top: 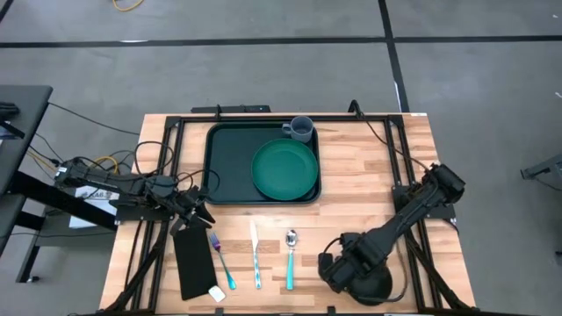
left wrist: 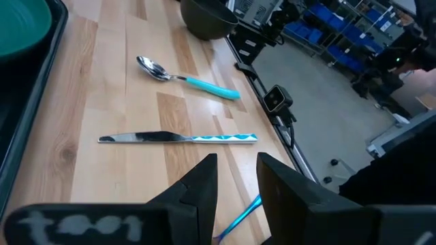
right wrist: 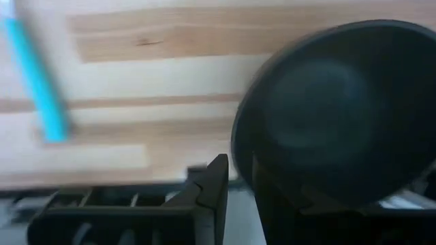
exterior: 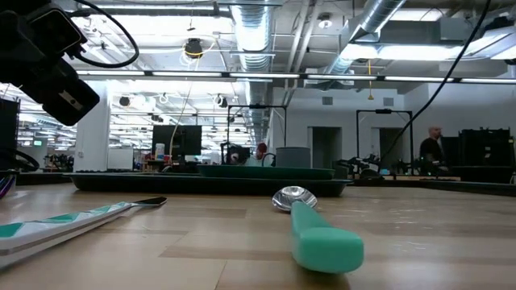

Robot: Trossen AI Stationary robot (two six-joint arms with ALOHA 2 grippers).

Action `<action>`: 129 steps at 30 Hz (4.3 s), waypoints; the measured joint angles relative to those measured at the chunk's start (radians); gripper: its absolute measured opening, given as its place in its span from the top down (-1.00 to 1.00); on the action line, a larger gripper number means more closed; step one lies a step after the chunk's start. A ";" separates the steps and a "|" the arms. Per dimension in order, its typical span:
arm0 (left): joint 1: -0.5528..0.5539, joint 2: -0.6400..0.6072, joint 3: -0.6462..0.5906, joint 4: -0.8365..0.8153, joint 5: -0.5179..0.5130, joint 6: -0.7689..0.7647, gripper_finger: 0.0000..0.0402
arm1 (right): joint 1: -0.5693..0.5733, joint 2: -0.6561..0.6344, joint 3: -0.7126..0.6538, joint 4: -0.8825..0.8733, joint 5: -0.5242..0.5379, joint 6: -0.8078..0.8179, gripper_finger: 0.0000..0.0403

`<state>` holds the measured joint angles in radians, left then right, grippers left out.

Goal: Set up tray
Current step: Put the black bowl on the green plate on the black serving tray

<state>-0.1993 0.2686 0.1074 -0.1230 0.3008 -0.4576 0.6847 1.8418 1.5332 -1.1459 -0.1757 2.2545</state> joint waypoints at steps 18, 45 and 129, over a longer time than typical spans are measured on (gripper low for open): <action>0.000 0.000 0.000 -0.014 0.006 -0.057 0.54 | 0.003 0.139 -0.003 0.113 -0.064 -0.020 0.70; 0.000 0.000 0.000 -0.023 -0.004 -0.063 0.54 | -0.011 0.134 -0.001 0.099 -0.073 -0.157 0.97; 0.180 0.013 0.000 -0.035 -0.663 -0.235 0.54 | -0.783 0.464 0.641 -0.344 0.153 -2.692 1.00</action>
<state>-0.0196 0.2817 0.1078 -0.1577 -0.3626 -0.6929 -0.0978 2.3062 2.1742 -1.4902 -0.0222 -0.4373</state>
